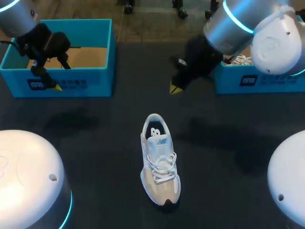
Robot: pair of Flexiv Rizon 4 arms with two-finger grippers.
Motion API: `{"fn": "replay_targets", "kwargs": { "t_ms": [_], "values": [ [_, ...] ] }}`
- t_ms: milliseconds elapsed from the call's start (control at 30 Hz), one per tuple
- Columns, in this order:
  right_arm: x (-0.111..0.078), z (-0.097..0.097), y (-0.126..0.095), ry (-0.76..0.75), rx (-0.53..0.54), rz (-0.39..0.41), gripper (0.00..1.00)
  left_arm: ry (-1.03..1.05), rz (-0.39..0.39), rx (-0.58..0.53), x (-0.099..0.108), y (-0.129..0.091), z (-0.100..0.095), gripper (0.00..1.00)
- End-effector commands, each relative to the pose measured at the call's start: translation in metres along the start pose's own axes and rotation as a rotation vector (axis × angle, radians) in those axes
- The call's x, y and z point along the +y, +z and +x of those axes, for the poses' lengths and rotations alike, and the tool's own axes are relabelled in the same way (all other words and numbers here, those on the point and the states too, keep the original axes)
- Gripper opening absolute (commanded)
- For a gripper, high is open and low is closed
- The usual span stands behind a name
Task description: Take the shoe out of the shoebox, open the shoe tongue, remove and reinsert the insole, then place the shoe into the shoebox
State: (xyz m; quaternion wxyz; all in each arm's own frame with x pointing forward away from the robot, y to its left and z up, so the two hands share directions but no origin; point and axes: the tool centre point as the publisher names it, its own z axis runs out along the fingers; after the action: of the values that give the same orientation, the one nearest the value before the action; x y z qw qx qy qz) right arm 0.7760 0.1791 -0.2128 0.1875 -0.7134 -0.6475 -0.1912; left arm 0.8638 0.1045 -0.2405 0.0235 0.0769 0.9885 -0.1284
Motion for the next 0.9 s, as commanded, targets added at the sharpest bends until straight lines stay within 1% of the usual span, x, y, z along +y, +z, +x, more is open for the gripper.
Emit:
{"fn": "replay_targets", "kwargs": {
  "t_ms": [33,300,367,433,600,733,767,800,833,900],
  "values": [
    [-0.003,0.002,0.004,0.002,-0.013,-0.017,0.0,0.001,-0.003,-0.001,0.0,0.001,0.001,1.0],
    [-0.003,0.002,0.004,0.002,-0.013,-0.017,0.0,0.001,-0.003,-0.001,0.0,0.001,0.001,1.0],
    [-0.01,0.012,0.013,0.008,-0.004,-0.032,0.0,0.036,-0.006,0.0,0.0,-0.002,-0.003,1.0],
    [-0.018,0.023,0.021,0.024,-0.024,-0.044,0.0,0.067,-0.023,-0.005,0.002,-0.006,-0.009,1.0],
    [-0.032,0.041,0.036,0.054,-0.058,-0.063,0.0,0.129,-0.003,0.02,0.013,-0.014,-0.018,1.0],
    [-0.04,0.05,0.049,0.081,-0.055,-0.076,0.0,0.176,-0.014,0.033,0.023,-0.016,-0.022,1.0],
    [-0.042,0.052,0.053,0.099,-0.045,-0.078,0.0,0.191,-0.028,0.03,0.027,-0.017,-0.023,1.0],
    [-0.042,0.053,0.053,0.101,-0.044,-0.078,0.0,0.193,-0.033,0.026,0.028,-0.017,-0.023,1.0],
    [-0.045,0.058,0.056,0.115,-0.031,-0.084,0.0,0.198,-0.042,0.016,0.033,-0.018,-0.024,1.0],
    [-0.045,0.058,0.056,0.115,-0.031,-0.084,0.0,0.198,-0.042,0.016,0.033,-0.018,-0.024,1.0]
  ]
}}
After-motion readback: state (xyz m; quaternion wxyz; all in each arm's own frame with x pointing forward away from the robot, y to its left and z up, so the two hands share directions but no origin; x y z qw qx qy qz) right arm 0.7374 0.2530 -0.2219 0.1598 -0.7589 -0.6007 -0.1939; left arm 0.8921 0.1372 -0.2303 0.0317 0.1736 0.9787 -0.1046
